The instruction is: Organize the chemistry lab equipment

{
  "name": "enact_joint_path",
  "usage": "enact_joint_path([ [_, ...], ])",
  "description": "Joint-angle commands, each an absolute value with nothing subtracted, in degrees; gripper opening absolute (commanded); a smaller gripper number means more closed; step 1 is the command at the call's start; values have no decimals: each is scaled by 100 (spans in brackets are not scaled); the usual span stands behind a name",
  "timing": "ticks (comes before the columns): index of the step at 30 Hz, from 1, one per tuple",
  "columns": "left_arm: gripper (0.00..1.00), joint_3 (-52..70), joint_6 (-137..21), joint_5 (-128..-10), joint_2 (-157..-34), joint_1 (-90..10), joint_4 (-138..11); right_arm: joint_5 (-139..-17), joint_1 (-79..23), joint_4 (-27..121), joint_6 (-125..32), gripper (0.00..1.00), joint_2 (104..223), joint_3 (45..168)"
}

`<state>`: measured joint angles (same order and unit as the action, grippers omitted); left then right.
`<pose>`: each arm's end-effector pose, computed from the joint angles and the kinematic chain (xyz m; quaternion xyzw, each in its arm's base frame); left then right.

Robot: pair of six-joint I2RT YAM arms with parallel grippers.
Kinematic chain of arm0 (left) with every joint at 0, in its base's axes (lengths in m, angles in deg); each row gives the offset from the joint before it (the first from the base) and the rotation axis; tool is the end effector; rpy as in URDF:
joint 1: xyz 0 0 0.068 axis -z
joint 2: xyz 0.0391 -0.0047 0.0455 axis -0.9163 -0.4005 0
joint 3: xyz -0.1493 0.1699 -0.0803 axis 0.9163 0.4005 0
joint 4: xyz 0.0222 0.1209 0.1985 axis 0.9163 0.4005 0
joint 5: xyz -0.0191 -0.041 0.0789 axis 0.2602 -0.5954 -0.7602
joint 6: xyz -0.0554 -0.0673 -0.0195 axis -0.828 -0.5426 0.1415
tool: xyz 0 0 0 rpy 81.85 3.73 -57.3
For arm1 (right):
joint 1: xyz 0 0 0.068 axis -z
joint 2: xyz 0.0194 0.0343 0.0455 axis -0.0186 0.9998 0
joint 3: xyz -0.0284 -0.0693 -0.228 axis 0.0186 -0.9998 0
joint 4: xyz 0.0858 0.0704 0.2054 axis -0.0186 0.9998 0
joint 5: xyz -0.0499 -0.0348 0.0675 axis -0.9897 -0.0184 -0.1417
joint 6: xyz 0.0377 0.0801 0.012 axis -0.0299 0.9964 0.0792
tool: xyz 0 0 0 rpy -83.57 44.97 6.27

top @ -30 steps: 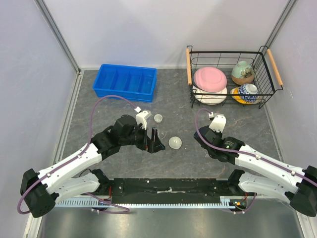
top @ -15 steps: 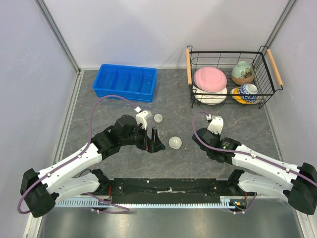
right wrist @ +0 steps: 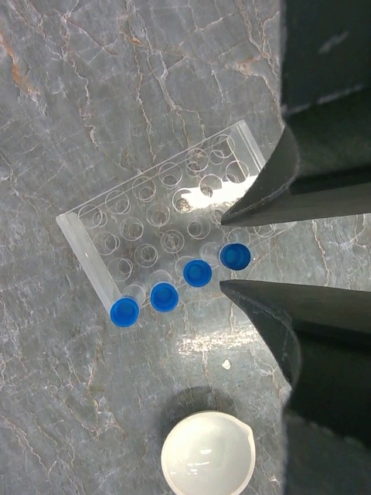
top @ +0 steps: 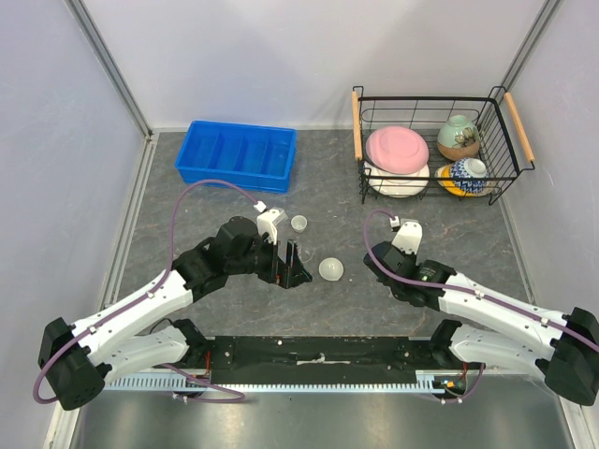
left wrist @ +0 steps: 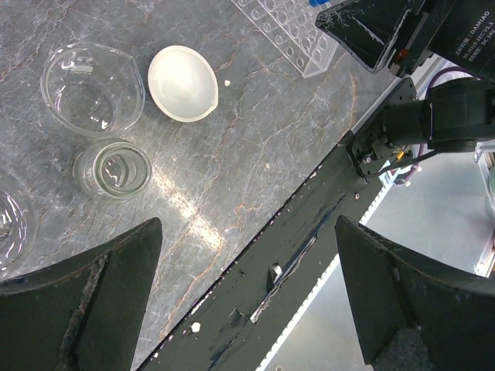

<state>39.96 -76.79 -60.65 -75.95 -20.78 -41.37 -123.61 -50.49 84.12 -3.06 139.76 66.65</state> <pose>0.1497 -0.1857 0.2239 0.1835 0.8568 -0.3874 0.2866 0.1550 0.1162 0.1659 0.0769 0.9117 -0.0034 0.4036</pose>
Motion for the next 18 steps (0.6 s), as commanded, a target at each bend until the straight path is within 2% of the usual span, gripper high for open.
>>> enact_joint_path([
  [1,100,4000,-7479,-6090,-7616,-2077,-4189,-12478,-5070,8706,-199,44,13769,6930],
  [12,100,4009,-7479,-6046,-7616,-2069,-4189,-13321,-5079,9664,451,44,13206,7493],
  [18,100,3982,-7470,-6011,-7634,-2060,-4180,-13832,-5044,10156,881,43,13451,7660],
])
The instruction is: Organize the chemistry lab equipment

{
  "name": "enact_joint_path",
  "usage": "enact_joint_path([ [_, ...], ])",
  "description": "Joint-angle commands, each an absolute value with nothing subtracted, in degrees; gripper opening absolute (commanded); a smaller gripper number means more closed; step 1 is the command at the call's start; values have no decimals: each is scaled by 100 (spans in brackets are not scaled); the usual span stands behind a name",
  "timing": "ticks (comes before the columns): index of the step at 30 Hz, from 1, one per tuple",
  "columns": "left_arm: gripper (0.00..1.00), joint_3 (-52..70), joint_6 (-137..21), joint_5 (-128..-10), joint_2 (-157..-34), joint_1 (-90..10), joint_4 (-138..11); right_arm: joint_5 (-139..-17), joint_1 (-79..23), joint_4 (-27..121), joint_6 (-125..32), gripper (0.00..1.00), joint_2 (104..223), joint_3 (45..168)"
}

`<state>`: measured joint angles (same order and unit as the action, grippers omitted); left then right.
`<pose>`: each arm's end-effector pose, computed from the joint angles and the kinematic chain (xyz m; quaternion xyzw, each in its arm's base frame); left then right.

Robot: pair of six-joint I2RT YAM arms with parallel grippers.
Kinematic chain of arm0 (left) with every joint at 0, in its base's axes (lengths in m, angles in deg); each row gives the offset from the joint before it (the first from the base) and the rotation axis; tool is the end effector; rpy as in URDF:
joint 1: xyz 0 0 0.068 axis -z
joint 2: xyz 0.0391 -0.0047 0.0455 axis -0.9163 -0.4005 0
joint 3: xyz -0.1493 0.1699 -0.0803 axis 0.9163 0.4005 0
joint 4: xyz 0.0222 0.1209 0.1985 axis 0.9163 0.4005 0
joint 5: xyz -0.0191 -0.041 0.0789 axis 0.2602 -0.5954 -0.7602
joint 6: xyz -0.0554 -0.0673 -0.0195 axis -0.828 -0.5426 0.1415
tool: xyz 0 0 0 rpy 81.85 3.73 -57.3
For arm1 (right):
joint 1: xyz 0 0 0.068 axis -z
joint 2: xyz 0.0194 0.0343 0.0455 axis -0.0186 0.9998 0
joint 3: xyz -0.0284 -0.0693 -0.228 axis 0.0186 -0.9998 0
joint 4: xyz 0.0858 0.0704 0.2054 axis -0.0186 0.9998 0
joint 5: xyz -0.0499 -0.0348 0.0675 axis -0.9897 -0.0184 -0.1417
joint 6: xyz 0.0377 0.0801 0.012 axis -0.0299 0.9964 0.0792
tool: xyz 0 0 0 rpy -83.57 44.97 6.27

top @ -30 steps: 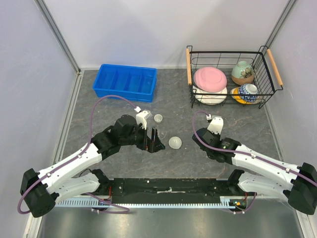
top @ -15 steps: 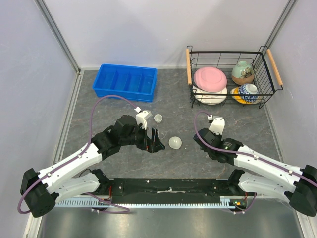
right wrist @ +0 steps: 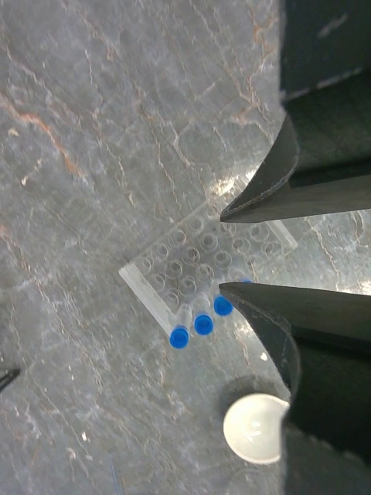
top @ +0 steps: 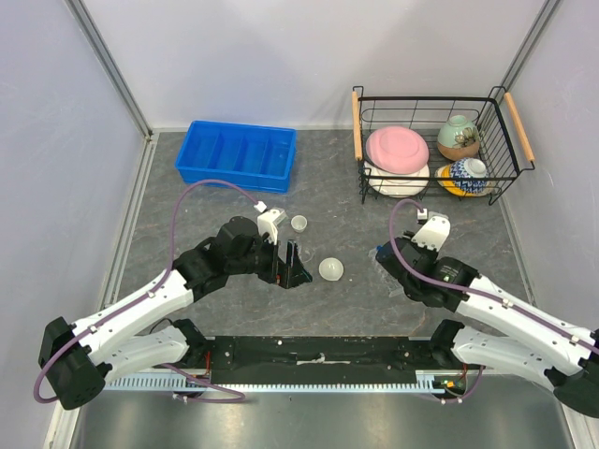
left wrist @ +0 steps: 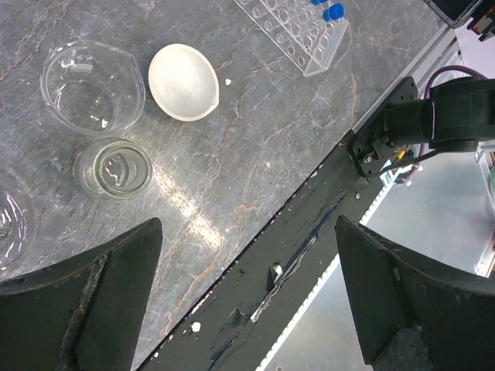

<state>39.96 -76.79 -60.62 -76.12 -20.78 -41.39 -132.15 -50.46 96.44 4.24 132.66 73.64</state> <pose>0.1499 -0.1860 0.2233 0.1835 0.8574 -0.3869 0.2855 0.1466 0.0915 0.2127 0.1579 0.8738 -0.0104 0.4599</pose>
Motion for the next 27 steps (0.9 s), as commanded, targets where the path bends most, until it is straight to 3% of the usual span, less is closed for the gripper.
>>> enact_joint_path([
  [1,100,3973,-7479,-6002,-7625,-2060,-4189,-13867,-5044,10201,934,43,13504,7677],
  [12,100,3982,-7479,-5949,-7572,-2025,-4163,-13850,-4571,9790,997,37,13733,7318],
  [27,100,4026,-7479,-5958,-7537,-1963,-4154,-12207,-3217,8005,-146,37,14260,6685],
])
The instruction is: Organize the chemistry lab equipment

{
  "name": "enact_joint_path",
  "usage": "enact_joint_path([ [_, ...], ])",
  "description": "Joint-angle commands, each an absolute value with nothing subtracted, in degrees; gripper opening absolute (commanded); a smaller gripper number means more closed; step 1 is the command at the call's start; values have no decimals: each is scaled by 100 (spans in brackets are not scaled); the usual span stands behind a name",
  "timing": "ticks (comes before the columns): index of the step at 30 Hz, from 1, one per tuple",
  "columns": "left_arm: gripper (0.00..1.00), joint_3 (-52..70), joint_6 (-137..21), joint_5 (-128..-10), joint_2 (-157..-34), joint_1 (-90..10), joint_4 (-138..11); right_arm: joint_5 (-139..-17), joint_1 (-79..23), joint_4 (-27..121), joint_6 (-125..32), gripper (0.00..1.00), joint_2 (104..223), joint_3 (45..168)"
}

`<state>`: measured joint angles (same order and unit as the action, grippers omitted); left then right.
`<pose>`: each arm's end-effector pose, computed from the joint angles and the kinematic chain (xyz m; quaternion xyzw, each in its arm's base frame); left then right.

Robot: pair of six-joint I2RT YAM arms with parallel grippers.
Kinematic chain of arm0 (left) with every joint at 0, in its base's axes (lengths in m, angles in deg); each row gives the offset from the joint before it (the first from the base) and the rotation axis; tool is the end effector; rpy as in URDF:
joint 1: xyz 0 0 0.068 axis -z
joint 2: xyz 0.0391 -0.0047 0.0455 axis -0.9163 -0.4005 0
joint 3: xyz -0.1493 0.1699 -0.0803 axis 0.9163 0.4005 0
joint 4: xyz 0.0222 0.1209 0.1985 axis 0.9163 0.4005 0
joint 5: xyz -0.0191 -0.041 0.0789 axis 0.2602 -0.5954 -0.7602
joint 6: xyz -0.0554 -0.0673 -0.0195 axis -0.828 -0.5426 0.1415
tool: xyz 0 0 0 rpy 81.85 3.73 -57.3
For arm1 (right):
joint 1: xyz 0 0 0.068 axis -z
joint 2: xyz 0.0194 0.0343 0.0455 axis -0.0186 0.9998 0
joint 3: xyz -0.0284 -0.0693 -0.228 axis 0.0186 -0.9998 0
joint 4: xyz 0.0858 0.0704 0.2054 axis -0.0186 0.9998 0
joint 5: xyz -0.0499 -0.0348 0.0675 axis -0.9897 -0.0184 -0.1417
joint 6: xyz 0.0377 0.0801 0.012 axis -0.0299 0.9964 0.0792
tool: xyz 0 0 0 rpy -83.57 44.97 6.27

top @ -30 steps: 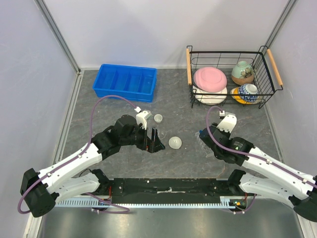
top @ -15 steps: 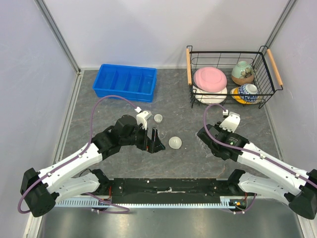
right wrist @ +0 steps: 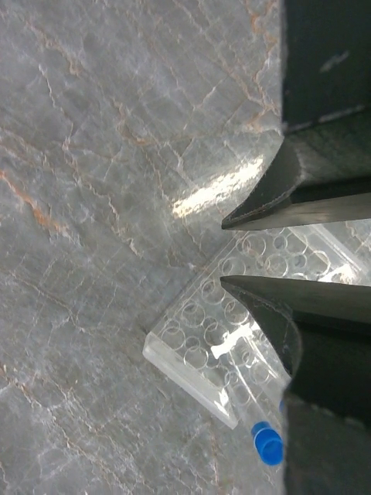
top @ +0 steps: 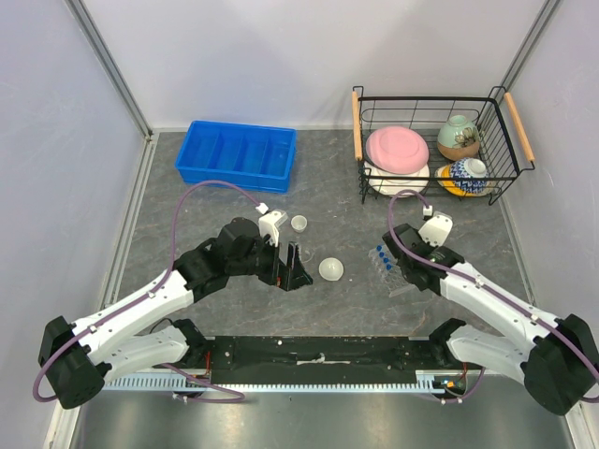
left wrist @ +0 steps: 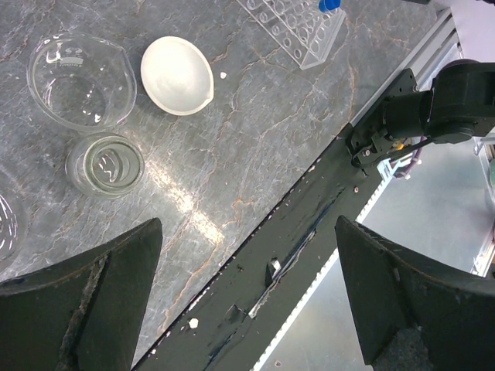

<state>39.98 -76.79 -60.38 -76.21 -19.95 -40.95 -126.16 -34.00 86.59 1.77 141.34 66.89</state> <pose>0.1465 -0.1879 0.2220 0.1903 0.8579 -0.3879 0.2779 0.1797 0.0628 0.1616 0.2388 0.8833 -0.0834 0.3948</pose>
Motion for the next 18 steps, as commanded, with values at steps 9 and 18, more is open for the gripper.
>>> enact_joint_path([
  [9,100,4044,-7470,-5976,-7590,-1937,-4154,-11662,-2794,7451,-331,36,14577,6526],
  [18,100,4044,-7479,-6019,-7625,-1919,-4145,-11213,-2680,7143,-506,35,14884,6465],
])
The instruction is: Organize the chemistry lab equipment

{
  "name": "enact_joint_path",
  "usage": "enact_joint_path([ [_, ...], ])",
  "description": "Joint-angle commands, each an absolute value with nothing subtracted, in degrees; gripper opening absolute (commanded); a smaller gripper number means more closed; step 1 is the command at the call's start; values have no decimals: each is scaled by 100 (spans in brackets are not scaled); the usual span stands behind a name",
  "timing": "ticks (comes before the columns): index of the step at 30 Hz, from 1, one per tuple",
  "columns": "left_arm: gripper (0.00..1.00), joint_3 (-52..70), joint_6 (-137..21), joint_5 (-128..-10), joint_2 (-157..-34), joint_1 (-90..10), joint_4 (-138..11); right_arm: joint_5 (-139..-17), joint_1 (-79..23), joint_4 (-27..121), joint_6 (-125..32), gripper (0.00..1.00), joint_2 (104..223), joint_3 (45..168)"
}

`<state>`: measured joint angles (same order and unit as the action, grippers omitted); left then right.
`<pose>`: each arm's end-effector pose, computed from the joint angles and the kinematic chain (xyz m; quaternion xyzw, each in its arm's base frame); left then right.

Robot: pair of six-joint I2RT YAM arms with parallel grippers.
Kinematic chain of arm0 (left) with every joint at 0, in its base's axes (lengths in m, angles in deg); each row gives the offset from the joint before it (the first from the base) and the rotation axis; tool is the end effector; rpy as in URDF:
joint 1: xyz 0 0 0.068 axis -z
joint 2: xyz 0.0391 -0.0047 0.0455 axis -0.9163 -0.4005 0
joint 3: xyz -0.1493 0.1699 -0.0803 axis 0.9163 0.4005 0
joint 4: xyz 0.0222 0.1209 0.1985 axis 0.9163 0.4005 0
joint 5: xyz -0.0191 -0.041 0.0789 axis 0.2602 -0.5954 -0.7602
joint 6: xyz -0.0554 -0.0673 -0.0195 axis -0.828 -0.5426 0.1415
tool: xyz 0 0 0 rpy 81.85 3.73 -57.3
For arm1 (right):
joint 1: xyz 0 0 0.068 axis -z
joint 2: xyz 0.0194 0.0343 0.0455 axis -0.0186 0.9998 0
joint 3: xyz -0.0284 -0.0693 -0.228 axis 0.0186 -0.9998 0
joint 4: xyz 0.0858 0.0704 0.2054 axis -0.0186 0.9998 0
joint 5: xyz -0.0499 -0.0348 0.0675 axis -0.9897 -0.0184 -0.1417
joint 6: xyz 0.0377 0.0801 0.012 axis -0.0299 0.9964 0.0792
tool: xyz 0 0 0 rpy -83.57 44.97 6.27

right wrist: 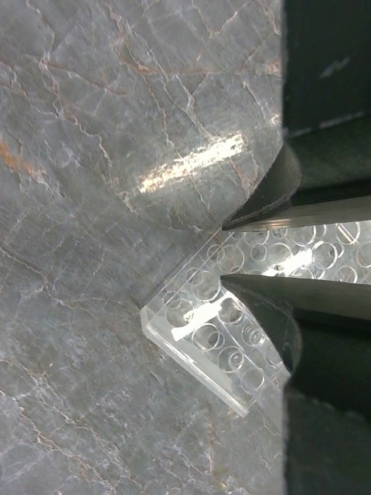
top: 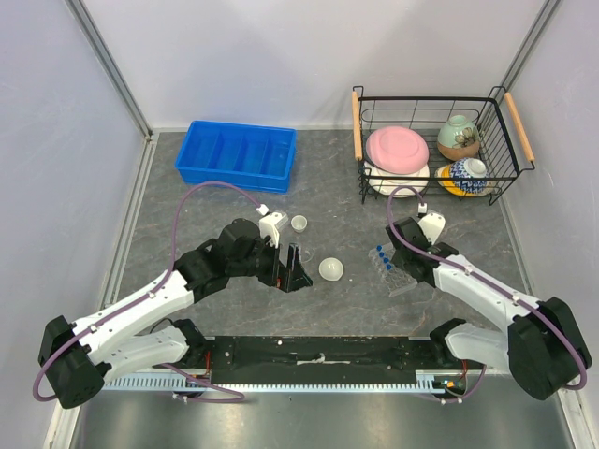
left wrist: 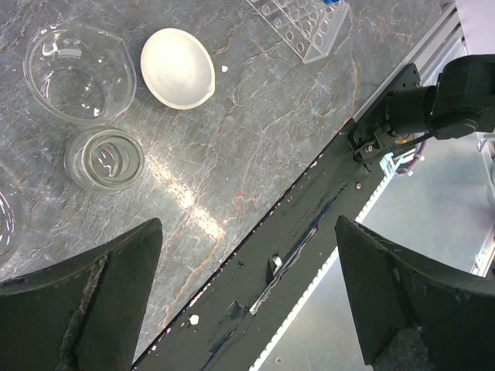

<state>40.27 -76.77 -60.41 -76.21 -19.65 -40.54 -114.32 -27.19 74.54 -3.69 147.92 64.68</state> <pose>0.1449 -0.1879 0.2193 0.1922 0.8603 -0.3854 0.2727 0.2040 0.0661 0.1361 0.2376 0.9062 -0.0280 0.3487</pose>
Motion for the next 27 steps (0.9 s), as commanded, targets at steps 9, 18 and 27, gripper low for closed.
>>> enact_joint_path([
  [9,100,4044,-7479,-6028,-7660,-1919,-4145,-11116,-2680,7125,-568,34,14876,6456],
  [18,99,4052,-7479,-6028,-7687,-1910,-4171,-11081,-2688,7424,-629,34,14568,6561],
  [27,100,4052,-7479,-6028,-7660,-1902,-4180,-10950,-2680,7547,-726,33,14577,6614],
])
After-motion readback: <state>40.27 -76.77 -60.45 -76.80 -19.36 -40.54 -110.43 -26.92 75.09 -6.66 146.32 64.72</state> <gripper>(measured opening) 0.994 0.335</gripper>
